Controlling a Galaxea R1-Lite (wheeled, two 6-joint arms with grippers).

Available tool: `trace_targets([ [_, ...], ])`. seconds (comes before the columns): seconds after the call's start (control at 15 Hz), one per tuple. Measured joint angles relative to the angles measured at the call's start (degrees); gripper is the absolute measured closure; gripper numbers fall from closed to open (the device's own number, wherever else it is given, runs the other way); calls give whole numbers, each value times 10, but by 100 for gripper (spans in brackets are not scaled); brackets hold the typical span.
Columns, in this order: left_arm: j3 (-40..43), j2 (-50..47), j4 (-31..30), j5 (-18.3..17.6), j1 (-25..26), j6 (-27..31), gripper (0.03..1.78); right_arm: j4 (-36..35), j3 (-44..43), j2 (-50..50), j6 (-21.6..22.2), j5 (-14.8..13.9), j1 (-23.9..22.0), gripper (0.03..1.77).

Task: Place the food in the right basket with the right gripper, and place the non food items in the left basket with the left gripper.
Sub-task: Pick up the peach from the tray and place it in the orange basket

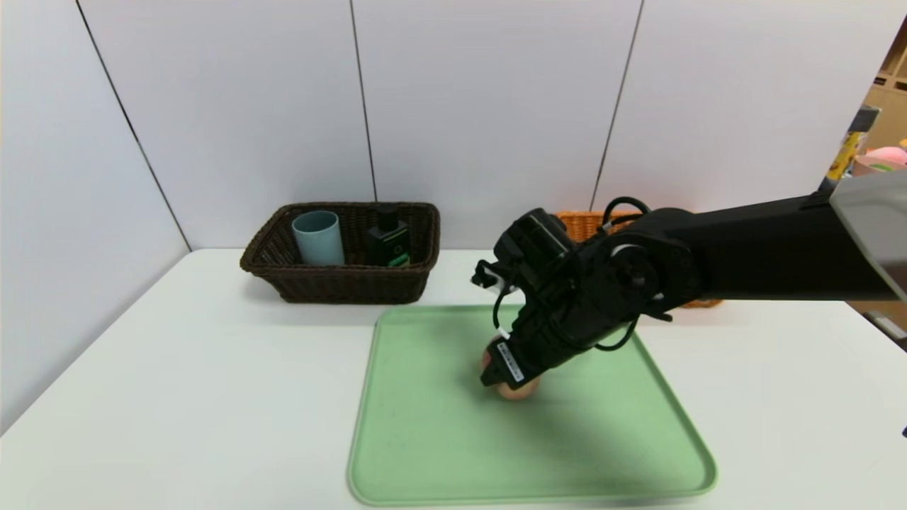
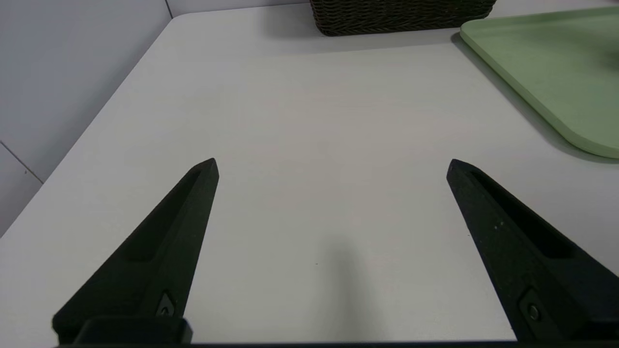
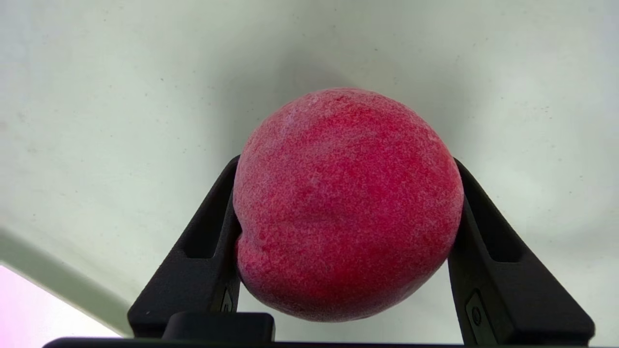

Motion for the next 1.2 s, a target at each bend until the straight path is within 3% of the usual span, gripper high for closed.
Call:
trace_targets([
  [0.33, 0, 0, 0, 0, 0, 0, 12, 0, 1, -59, 0, 0, -23, 67],
  [0.73, 0, 0, 0, 0, 0, 0, 12, -8, -45, -109, -23, 0, -126, 67],
  [1.2, 0, 0, 0, 0, 0, 0, 12, -10, -163, -32, -24, 1, -244, 67],
])
